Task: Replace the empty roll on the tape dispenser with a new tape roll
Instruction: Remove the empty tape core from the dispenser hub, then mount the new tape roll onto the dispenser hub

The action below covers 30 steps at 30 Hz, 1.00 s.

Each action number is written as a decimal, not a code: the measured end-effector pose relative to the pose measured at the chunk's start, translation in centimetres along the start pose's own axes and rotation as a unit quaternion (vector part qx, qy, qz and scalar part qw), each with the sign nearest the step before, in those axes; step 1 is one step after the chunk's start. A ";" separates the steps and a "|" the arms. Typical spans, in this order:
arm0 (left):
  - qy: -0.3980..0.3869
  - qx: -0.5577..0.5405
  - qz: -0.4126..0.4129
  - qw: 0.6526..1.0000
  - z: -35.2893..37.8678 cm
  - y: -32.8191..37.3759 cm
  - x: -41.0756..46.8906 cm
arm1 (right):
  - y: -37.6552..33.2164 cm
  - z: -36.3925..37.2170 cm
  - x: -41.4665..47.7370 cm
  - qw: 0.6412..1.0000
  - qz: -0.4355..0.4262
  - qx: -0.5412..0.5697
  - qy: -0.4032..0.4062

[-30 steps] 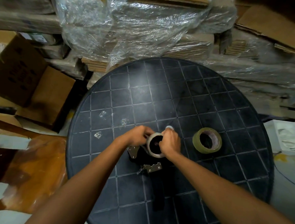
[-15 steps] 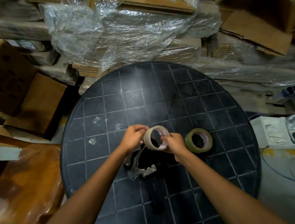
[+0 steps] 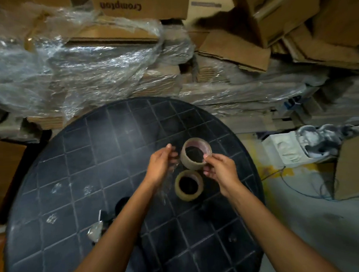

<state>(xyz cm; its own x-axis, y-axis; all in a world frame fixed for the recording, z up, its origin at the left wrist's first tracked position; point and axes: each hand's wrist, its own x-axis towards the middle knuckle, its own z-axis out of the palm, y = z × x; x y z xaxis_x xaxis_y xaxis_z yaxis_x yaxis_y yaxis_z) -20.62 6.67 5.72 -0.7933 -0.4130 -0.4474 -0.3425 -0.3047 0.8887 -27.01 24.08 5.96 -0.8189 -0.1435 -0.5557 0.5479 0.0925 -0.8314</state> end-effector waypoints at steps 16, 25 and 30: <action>0.110 0.449 0.028 0.886 2.9 -11.2 3.0 | 4.7 -5.8 12.6 0.977 0.155 0.081 0.120; 0.058 0.487 -0.028 0.871 3.5 -10.3 2.3 | 5.9 -6.1 9.8 0.977 0.121 -0.080 0.154; 0.069 0.441 -0.026 0.894 3.1 -10.3 0.9 | 7.3 -4.8 4.9 0.966 0.030 -0.254 -0.045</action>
<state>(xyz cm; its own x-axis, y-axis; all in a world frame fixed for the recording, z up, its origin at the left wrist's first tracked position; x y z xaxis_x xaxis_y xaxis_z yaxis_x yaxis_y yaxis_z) -19.34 12.12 -3.54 -0.7158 -0.5380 -0.4452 -0.6896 0.4443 0.5719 -27.84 28.75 -2.91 -0.7576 -0.2054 -0.6195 0.4213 0.5711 -0.7046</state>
